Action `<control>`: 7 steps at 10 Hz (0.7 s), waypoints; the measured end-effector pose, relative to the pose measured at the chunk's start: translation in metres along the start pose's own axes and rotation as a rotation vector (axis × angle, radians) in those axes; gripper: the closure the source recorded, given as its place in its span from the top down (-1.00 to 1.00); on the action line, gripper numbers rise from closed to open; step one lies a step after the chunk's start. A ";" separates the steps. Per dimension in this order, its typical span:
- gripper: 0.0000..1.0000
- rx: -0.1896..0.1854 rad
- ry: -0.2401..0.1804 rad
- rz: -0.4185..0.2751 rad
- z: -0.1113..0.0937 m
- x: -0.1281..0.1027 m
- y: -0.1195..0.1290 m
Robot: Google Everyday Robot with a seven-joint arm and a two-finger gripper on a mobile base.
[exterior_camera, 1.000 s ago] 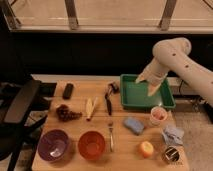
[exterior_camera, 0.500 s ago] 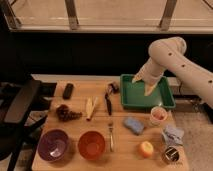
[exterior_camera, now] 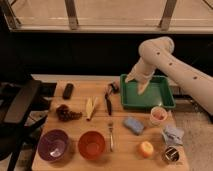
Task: Place brush in purple bowl
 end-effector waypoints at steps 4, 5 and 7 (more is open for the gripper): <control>0.20 0.017 -0.044 -0.062 0.047 -0.009 -0.043; 0.20 0.024 -0.059 -0.073 0.055 -0.013 -0.052; 0.20 0.036 -0.097 -0.096 0.074 -0.023 -0.074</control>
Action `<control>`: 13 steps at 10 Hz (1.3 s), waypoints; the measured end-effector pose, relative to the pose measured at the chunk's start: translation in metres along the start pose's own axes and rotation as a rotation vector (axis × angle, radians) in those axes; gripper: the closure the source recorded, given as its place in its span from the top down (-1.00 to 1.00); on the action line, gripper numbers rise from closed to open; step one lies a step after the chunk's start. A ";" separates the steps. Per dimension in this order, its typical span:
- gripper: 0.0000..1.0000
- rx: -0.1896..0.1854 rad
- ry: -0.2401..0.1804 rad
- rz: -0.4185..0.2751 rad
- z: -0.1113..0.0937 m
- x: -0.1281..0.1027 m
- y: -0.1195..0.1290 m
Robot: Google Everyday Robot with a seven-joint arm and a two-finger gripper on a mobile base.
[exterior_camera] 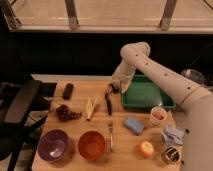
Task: Place brush in purple bowl
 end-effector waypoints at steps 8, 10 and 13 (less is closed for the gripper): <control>0.20 -0.054 -0.123 -0.066 0.099 -0.019 -0.020; 0.20 -0.054 -0.122 -0.064 0.098 -0.018 -0.019; 0.20 -0.061 -0.076 -0.079 0.097 -0.016 -0.020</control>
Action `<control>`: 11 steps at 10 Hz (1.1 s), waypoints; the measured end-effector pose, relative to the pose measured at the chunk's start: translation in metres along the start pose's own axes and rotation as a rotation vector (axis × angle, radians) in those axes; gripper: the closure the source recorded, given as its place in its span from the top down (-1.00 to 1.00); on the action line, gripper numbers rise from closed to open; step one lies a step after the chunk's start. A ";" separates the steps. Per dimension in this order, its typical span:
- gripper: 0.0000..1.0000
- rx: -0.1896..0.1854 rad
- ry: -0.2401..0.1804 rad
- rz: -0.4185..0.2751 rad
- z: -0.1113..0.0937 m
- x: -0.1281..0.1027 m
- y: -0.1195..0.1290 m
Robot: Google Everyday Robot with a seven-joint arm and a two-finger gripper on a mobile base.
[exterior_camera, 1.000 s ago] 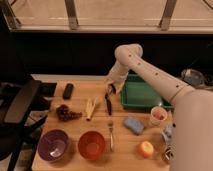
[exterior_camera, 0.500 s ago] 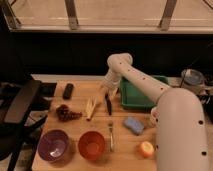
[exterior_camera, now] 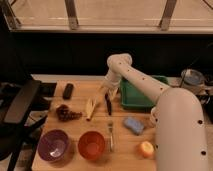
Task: Place brush in purple bowl
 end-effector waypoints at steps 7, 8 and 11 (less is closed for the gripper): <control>0.20 -0.045 0.071 -0.001 0.037 0.019 -0.008; 0.20 -0.060 0.062 0.003 0.046 0.021 -0.006; 0.20 -0.095 0.038 0.032 0.062 0.030 0.009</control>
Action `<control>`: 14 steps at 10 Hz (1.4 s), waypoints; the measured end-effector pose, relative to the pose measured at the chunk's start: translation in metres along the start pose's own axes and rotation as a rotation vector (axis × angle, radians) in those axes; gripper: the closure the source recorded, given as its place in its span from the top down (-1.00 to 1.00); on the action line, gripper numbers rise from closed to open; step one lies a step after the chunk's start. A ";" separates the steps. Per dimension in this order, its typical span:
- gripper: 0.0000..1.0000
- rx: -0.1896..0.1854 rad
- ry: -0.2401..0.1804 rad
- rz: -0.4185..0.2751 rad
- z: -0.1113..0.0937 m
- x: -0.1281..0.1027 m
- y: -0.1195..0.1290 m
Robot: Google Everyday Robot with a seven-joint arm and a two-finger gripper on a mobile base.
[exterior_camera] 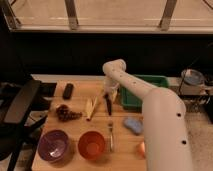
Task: Place brush in purple bowl
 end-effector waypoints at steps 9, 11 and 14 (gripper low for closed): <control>-1.00 -0.005 -0.011 0.003 0.005 -0.005 0.002; -1.00 0.051 0.001 -0.010 -0.016 -0.010 -0.002; -1.00 0.145 0.020 -0.101 -0.055 -0.030 -0.035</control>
